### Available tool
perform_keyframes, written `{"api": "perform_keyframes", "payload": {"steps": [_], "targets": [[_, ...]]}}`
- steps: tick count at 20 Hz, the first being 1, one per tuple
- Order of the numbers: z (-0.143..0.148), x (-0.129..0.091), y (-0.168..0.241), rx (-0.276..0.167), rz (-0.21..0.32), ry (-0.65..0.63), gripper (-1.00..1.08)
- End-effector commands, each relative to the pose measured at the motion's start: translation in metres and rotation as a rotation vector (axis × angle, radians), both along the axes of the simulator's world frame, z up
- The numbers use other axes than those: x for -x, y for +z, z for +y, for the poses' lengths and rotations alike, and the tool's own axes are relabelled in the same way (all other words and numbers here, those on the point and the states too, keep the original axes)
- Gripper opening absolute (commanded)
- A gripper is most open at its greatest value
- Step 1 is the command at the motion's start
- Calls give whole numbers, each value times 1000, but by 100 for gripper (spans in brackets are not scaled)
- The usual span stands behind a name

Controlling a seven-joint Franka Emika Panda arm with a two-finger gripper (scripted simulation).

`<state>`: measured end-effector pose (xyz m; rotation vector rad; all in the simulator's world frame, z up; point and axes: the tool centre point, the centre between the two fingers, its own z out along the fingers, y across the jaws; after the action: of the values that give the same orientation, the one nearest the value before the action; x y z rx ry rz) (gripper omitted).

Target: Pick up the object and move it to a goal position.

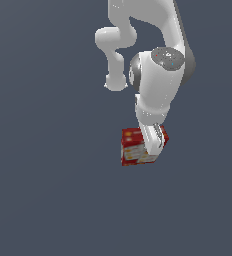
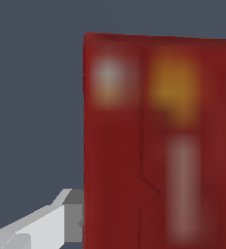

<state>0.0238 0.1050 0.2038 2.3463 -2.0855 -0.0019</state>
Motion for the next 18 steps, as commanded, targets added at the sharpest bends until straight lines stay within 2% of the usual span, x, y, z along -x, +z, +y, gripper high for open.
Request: {"api": "perform_keyframes", "payload": {"steps": [1,7,18], "targets": [[5,4,12,-1,-3,1,-100],[26,21,56,0,-3,0,-100],[77,61,163,1,-3,0,-100]]}}
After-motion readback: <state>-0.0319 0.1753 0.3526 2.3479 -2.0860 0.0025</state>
